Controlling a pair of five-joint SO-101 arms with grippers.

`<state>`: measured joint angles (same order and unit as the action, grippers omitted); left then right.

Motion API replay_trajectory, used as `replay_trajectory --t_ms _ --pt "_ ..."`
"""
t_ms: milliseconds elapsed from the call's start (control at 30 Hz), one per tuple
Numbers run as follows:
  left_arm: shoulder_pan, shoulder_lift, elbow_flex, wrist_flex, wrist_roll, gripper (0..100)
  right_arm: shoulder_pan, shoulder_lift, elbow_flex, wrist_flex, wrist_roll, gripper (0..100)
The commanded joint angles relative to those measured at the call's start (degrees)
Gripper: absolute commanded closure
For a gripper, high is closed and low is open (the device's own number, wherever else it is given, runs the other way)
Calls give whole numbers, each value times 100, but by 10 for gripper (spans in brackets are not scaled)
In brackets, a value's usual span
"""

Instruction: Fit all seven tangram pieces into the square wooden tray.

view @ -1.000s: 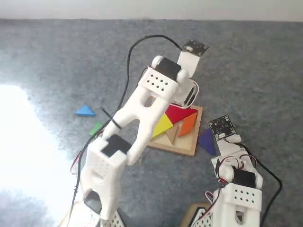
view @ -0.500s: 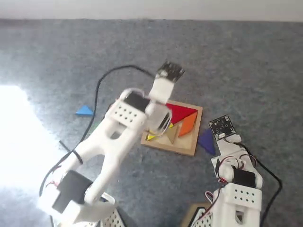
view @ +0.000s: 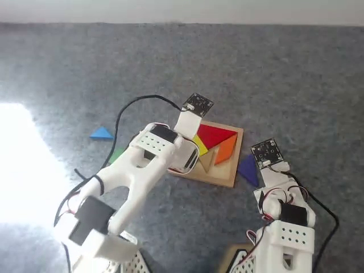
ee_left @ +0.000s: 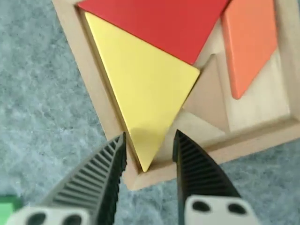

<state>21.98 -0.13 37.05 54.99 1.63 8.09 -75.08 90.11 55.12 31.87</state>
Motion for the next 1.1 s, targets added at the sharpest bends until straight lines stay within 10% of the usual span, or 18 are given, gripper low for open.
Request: replay_trajectory --t_ms 0,1067 --pt "-18 290 -92 -352 -53 840 -40 22 -18 -66 35 783" --pt "598 1530 -1974 229 149 841 -40 22 -18 -57 53 783"
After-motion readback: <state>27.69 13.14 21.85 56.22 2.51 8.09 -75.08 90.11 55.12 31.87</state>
